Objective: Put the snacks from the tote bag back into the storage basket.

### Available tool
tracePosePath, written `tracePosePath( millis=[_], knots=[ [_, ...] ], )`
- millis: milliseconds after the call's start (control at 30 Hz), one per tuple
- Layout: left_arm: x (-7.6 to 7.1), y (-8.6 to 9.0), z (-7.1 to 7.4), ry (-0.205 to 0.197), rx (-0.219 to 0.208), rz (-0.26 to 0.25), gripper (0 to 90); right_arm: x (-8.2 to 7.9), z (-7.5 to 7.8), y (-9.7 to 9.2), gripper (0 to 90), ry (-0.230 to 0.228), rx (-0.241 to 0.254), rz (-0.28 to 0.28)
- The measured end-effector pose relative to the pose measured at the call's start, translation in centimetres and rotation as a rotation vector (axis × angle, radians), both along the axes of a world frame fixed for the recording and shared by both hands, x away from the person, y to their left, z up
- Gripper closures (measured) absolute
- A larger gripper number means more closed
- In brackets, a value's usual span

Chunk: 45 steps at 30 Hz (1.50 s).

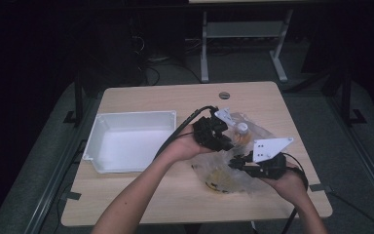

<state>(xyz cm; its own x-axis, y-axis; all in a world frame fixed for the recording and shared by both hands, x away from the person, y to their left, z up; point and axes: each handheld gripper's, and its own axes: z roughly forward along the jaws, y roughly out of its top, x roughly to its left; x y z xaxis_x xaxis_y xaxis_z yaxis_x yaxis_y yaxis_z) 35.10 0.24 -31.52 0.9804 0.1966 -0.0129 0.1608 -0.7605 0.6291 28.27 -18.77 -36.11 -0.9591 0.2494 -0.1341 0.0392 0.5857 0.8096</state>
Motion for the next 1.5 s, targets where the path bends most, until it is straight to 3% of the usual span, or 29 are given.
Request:
tracePosePath(
  millis=[100, 233, 333, 467, 633, 700, 900, 1133, 1467, 1500],
  knots=[
    [0.0, -0.4, -0.5, -0.02, 0.037, -0.006, 87.7, 0.0, -0.2, -0.6, 77.4, 0.005, 0.002, -0.02],
    [0.2, -0.2, -0.6, -0.029, 0.034, 0.0, 88.5, 0.0, 0.0, -1.3, 69.2, 0.01, 0.02, -0.04],
    [0.5, 0.2, -0.8, -0.04, 0.035, -0.001, 89.1, 0.0, 0.3, -2.9, 61.1, 0.034, 0.067, -0.064],
    [0.5, 0.5, -1.1, -0.042, 0.032, -0.003, 89.1, 0.2, 0.7, -4.3, 57.5, 0.049, 0.092, -0.089],
    [0.7, 1.0, -1.5, -0.044, 0.025, -0.004, 89.3, 1.4, 1.1, -6.5, 55.1, 0.067, 0.088, -0.164],
    [0.9, 1.4, -1.4, -0.04, 0.017, -0.001, 89.3, 2.7, 1.2, -7.6, 51.6, 0.081, 0.077, -0.212],
    [1.1, 1.8, -1.2, -0.046, 0.003, 0.003, 89.3, 5.2, 1.0, -8.8, 45.5, 0.114, 0.068, -0.276],
    [1.6, 2.3, -1.3, -0.037, -0.01, -0.005, 89.4, 7.2, -0.2, -8.0, 49.4, 0.151, 0.008, -0.254],
    [2.8, 3.2, -1.4, -0.02, -0.025, -0.004, 89.4, 8.5, -1.1, -7.2, 73.6, 0.163, -0.024, -0.214],
    [3.0, 3.2, -1.4, -0.018, -0.022, -0.009, 89.4, 8.5, -1.1, -7.1, 79.9, 0.166, -0.03, -0.212]
  ],
)
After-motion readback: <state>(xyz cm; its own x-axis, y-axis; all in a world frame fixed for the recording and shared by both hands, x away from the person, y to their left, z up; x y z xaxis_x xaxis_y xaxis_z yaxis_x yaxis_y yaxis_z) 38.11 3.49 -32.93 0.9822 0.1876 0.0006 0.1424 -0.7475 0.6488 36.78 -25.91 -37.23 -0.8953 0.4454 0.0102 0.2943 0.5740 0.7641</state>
